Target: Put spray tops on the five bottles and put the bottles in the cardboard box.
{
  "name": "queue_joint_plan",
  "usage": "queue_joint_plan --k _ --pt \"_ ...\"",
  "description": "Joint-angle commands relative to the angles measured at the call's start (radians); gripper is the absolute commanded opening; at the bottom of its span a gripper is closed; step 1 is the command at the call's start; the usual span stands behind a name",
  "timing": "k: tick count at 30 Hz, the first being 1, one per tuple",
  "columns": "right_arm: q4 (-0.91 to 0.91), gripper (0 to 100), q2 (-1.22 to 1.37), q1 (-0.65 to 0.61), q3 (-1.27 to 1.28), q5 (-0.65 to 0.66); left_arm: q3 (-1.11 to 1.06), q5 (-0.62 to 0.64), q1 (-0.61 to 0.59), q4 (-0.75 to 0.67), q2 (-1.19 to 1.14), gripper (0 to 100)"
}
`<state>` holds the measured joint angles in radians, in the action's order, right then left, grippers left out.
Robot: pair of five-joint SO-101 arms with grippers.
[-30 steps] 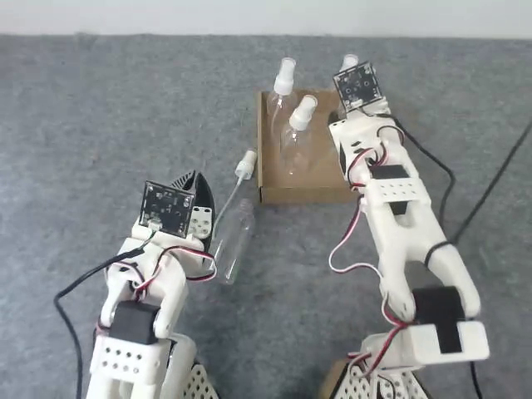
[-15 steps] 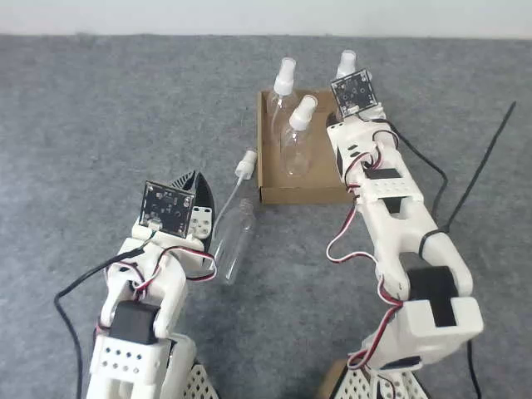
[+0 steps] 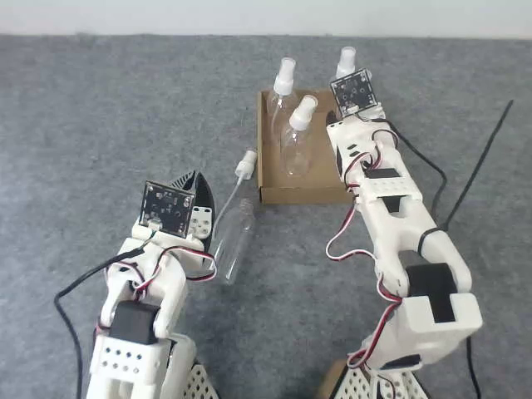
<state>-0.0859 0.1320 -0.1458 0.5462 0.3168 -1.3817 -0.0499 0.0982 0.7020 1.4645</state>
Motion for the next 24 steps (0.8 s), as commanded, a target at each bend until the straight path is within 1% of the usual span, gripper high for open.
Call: queue_joint_plan --k 1,24 --pt "-0.022 0.6 -0.01 0.005 -0.069 0.008 0.005 -0.008 -0.005 -0.028 0.014 1" --pt "-0.05 0.7 -0.008 0.005 -0.066 0.014 0.005 -0.008 -0.005 -0.028 0.014 1"
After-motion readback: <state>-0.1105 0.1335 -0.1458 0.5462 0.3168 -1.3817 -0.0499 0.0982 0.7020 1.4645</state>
